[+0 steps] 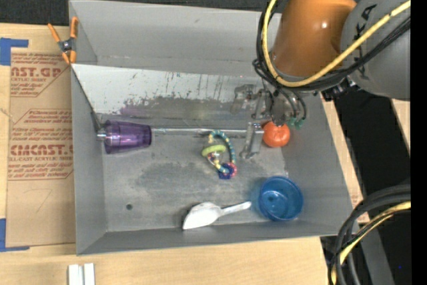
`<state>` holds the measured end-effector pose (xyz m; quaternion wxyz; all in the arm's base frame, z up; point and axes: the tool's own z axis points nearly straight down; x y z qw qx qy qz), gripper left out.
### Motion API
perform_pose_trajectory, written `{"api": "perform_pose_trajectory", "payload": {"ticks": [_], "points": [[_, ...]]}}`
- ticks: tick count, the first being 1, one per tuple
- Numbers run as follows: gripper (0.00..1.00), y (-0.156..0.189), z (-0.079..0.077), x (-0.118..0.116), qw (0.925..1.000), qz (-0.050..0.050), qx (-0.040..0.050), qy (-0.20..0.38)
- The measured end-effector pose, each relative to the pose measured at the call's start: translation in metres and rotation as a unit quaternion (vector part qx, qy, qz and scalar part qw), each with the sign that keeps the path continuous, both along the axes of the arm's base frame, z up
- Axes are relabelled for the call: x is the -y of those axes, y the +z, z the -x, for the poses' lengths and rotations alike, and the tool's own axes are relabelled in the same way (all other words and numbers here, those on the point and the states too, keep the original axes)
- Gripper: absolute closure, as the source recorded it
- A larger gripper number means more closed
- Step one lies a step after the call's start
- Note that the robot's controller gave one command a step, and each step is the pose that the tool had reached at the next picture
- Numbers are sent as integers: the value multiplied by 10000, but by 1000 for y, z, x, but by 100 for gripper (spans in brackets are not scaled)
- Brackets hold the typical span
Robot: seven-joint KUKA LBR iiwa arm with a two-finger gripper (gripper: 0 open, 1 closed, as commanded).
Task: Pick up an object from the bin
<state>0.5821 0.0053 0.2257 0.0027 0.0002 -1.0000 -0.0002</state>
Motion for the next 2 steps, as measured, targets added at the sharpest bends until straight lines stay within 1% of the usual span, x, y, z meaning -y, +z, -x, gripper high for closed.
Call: {"api": "perform_pose_trajectory", "payload": {"ticks": [1, 2], "points": [[0, 5, -1, 0, 10000, -1, 40, -1], [0, -81, 42, 18, 9931, -5, 31, 1175]]}}
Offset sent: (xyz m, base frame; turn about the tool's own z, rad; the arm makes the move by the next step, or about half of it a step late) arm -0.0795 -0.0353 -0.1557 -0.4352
